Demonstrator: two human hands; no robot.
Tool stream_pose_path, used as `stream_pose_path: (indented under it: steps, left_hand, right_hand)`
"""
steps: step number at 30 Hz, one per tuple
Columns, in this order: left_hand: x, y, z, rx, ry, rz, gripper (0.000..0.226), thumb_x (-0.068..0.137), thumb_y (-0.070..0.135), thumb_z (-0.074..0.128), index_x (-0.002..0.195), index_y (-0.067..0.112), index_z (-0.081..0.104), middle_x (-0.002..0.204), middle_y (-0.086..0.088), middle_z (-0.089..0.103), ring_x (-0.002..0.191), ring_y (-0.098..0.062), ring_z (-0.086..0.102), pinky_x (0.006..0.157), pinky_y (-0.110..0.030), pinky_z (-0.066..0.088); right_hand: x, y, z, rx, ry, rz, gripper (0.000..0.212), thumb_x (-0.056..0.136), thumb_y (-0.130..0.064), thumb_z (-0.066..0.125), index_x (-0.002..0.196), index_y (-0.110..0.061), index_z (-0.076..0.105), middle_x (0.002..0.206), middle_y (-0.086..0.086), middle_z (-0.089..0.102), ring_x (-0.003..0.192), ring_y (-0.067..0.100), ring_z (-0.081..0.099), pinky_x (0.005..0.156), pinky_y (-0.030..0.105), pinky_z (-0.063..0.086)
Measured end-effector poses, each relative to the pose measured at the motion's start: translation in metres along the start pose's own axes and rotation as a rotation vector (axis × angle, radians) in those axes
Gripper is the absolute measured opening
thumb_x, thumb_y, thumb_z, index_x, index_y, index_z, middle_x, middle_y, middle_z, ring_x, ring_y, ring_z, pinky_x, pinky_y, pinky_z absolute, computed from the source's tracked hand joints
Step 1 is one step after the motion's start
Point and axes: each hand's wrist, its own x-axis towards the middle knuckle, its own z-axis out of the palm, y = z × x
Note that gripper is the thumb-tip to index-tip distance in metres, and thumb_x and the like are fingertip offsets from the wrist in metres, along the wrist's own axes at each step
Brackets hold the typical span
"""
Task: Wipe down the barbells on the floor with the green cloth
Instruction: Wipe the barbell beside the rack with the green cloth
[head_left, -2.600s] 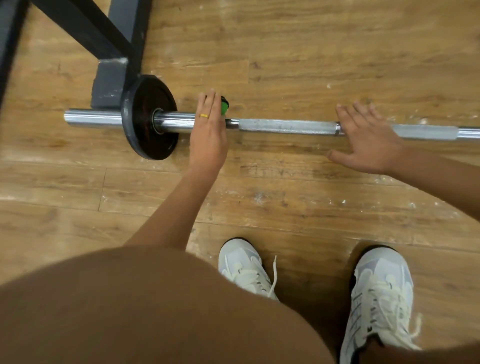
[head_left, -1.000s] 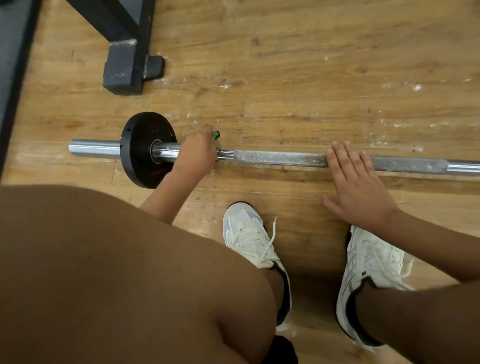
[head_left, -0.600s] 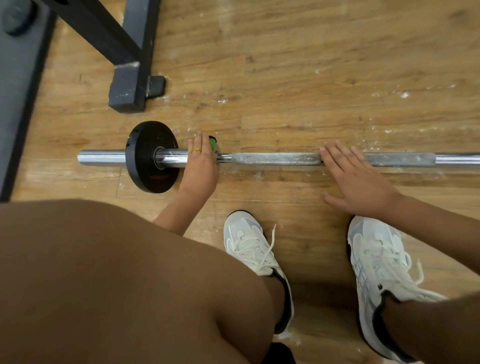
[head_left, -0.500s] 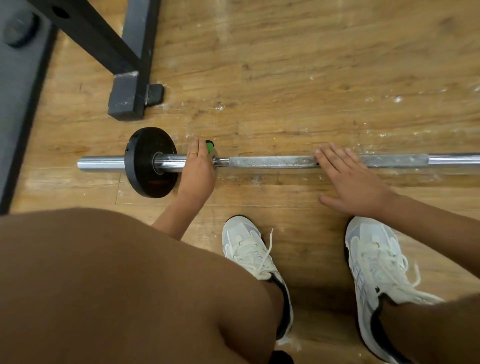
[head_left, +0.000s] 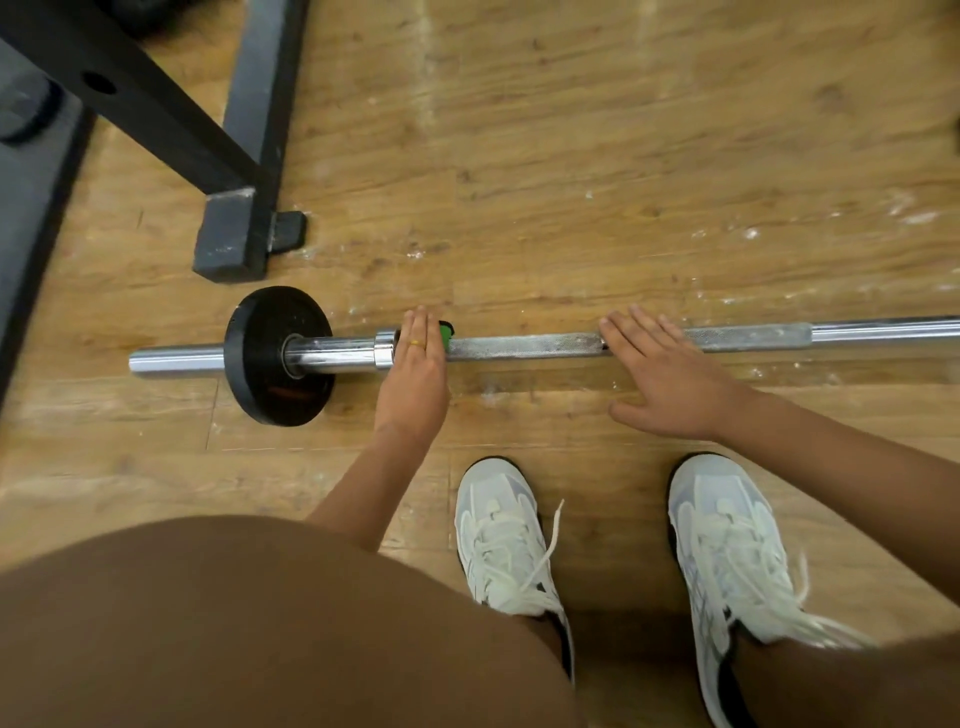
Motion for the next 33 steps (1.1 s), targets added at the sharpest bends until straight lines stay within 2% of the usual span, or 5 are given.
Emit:
stream_pose_path:
  steps: [7, 16, 19, 26, 33]
  left_hand:
    - [-0.004, 0.017, -0.002, -0.006, -0.005, -0.004, 0.078, 0.095, -0.006, 0.045, 0.158, -0.003, 0.000, 0.168, -0.019, 0.001, 0.156, -0.031, -0.006, 0.126, -0.035, -0.002]
    - [0.000, 0.015, 0.004, -0.019, 0.045, -0.045, 0.078, 0.085, -0.015, 0.040, 0.156, -0.007, 0.009, 0.165, -0.024, 0.012, 0.155, -0.038, 0.005, 0.127, -0.043, 0.008]
    - [-0.003, 0.014, 0.007, -0.050, 0.026, -0.002, 0.080, 0.086, -0.015, 0.040, 0.158, -0.004, 0.008, 0.167, -0.020, 0.009, 0.156, -0.032, 0.002, 0.125, -0.037, 0.005]
    - [0.001, 0.014, 0.002, -0.104, 0.046, -0.104, 0.075, 0.089, -0.015, 0.040, 0.158, -0.004, 0.011, 0.166, -0.020, 0.012, 0.156, -0.033, 0.004, 0.127, -0.040, 0.009]
    - [0.001, 0.013, -0.001, -0.095, 0.013, -0.024, 0.077, 0.091, -0.015, 0.039, 0.160, 0.000, 0.009, 0.168, -0.015, 0.009, 0.156, -0.027, 0.000, 0.125, -0.033, 0.006]
  right_hand:
    - [-0.005, 0.010, -0.010, 0.004, -0.100, -0.014, 0.099, 0.095, -0.059, 0.047, 0.157, -0.020, -0.019, 0.165, -0.001, -0.020, 0.150, 0.013, -0.022, 0.121, 0.035, -0.016]
    - [-0.035, 0.036, -0.004, -0.024, 0.013, 0.170, 0.097, 0.094, -0.056, 0.048, 0.159, -0.016, -0.012, 0.167, 0.007, -0.014, 0.153, 0.020, -0.019, 0.120, 0.042, -0.015]
    - [-0.042, 0.042, -0.003, -0.007, 0.016, 0.207, 0.098, 0.094, -0.056, 0.049, 0.158, -0.015, -0.013, 0.167, 0.007, -0.015, 0.152, 0.021, -0.020, 0.121, 0.046, -0.014]
    - [-0.044, 0.048, 0.000, -0.012, 0.076, 0.210, 0.097, 0.092, -0.058, 0.048, 0.160, -0.015, -0.005, 0.168, 0.003, -0.003, 0.154, 0.020, -0.014, 0.121, 0.050, -0.013]
    - [-0.041, 0.048, 0.003, -0.022, 0.118, 0.215, 0.096, 0.090, -0.060, 0.050, 0.161, -0.015, 0.002, 0.168, 0.004, 0.008, 0.155, 0.021, -0.006, 0.120, 0.050, -0.012]
